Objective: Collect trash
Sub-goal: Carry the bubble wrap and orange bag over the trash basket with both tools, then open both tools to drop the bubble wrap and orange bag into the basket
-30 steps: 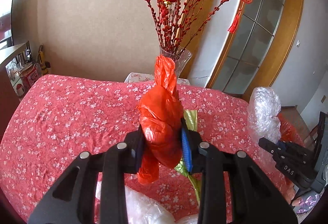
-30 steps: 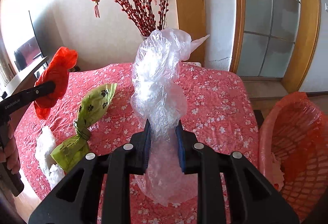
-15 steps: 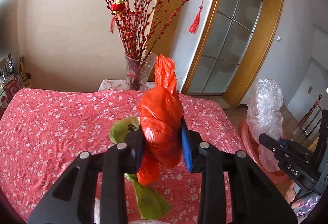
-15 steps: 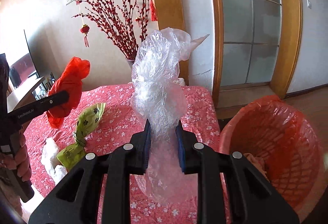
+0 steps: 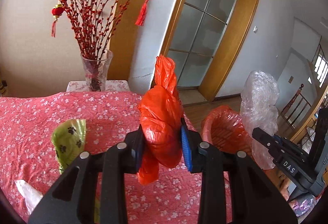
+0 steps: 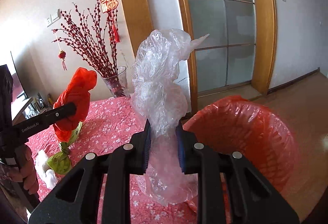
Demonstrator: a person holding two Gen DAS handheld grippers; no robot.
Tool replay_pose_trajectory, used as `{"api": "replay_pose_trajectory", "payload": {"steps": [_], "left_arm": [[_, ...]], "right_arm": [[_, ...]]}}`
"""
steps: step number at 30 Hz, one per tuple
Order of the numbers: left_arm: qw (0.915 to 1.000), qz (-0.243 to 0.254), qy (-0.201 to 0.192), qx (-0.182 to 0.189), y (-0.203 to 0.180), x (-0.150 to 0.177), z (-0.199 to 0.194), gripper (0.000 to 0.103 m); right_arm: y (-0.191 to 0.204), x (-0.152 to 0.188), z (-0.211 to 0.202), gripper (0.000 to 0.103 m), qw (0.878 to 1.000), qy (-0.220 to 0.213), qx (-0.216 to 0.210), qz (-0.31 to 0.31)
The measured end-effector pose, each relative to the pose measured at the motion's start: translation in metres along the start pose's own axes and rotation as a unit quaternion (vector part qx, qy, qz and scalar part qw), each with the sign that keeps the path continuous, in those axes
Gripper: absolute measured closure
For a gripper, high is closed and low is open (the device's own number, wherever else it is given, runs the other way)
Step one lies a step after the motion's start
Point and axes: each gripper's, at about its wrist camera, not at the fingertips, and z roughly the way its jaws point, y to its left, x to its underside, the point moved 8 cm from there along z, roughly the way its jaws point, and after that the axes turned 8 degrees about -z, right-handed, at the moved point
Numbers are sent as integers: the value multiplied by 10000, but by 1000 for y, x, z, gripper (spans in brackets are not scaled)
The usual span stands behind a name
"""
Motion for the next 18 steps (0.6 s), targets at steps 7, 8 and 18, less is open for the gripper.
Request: {"api": "replay_pose_trajectory", "payload": {"steps": [7,8,18], "left_arm": [[9990,248,183,334,-48,10,18,72],[9987,286,205,370,-55,10,22,72],[9942,585,476,764,-109,31,43,72]], "right_arm": [[-44,4,-16,80,9989,-100,316,322],[-49,5,-18,80,9986,-112,360,361],[-99,16,-31,80,9952,-99,738,642]]}}
